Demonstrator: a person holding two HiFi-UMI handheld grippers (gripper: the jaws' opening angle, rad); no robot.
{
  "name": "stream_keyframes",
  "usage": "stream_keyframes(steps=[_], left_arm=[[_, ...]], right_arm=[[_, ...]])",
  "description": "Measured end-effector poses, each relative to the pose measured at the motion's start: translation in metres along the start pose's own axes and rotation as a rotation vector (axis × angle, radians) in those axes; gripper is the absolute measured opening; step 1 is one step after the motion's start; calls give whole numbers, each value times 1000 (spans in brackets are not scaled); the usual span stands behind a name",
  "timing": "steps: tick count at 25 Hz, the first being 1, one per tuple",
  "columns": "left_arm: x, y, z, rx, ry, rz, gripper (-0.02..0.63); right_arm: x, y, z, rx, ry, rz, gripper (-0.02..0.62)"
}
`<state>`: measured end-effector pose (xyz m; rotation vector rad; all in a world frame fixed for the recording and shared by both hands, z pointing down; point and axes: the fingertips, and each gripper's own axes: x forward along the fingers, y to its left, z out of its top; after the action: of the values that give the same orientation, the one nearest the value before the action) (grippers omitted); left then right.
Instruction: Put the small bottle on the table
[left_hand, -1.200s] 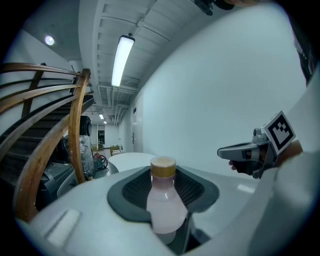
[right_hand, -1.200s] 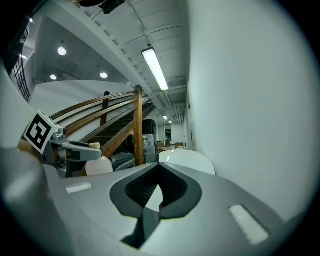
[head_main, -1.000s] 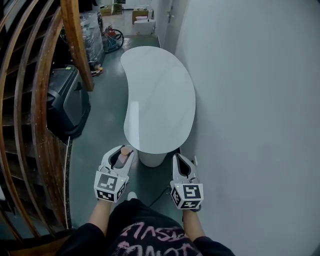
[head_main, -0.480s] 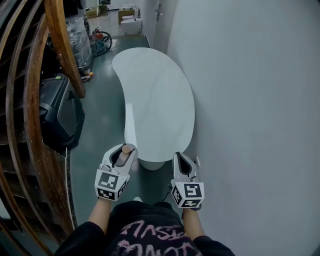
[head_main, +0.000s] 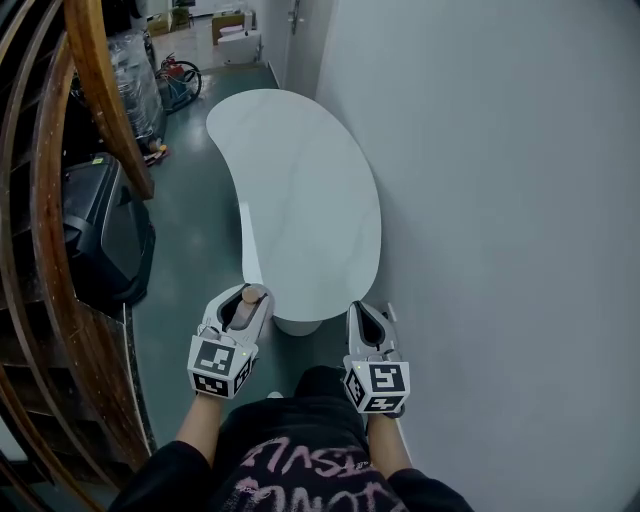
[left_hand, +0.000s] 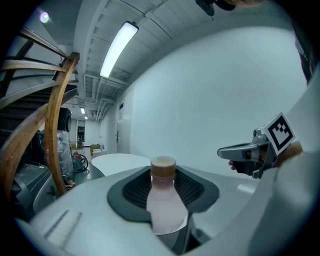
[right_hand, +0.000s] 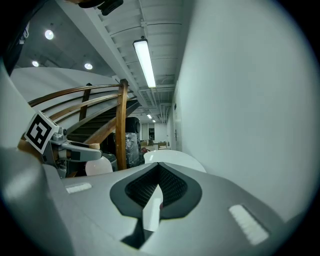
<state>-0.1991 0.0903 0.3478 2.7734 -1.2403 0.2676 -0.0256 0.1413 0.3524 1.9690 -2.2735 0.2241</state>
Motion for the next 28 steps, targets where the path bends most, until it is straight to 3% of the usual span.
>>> stream_keyframes(steps=[13, 28], left_arm=[[9, -4, 6, 13, -24, -55, 152], [25, -2, 10, 45, -16, -60, 152]], right_arm=[[-7, -6, 0, -14, 0, -53, 11], [5, -17, -2, 3, -10, -56, 11]])
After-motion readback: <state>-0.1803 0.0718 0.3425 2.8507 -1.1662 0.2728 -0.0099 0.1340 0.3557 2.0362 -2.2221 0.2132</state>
